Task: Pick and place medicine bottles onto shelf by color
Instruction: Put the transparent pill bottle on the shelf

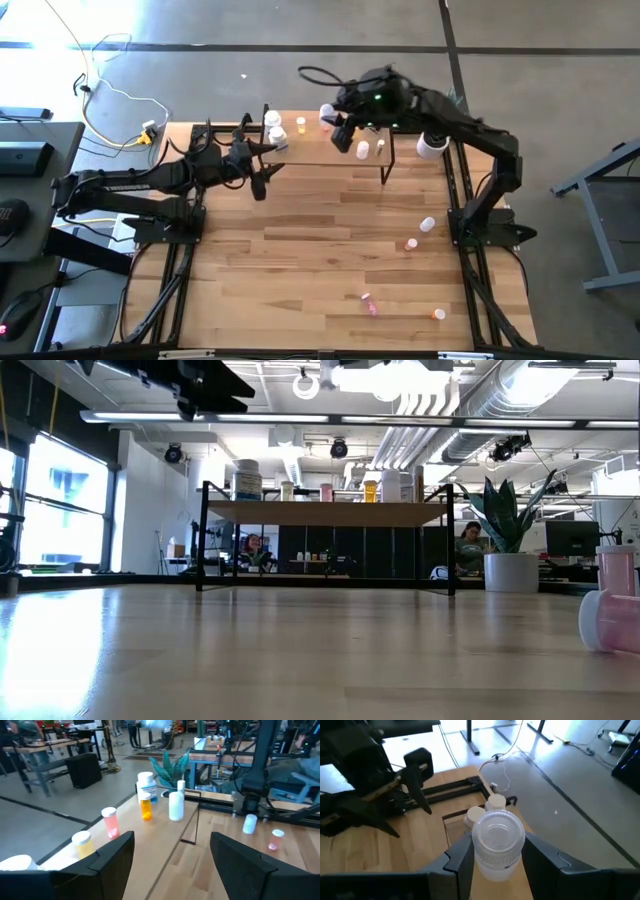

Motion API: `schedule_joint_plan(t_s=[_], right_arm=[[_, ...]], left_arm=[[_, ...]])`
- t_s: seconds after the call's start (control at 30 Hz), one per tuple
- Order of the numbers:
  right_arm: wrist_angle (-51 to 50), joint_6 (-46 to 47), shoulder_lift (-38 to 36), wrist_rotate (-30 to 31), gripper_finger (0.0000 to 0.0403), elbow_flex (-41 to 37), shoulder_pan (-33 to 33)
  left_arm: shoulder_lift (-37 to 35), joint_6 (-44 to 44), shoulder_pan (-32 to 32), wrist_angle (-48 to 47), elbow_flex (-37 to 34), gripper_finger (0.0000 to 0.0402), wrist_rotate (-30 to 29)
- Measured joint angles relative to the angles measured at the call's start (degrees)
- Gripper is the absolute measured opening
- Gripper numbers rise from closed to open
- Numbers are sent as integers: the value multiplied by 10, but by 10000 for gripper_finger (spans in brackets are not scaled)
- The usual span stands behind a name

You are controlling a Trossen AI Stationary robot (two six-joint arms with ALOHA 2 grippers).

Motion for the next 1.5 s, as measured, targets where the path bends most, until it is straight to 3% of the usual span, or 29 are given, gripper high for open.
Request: schedule_joint_plan(t_s=[0.4, 0.53, 1.27, 1.5], right_arm=[[252, 56, 1, -42, 131, -219, -13], [282, 64, 8, -33, 131, -260, -13], [323, 41, 61, -38, 131, -268, -37], [361, 45, 61, -76, 131, -264, -37]], left_arm=[[0, -1, 40, 0, 0, 251, 27], [0, -1, 48, 0, 0, 251, 29], [0, -1, 54, -10, 0, 251, 30], [0, -5, 54, -14, 0, 251, 29]])
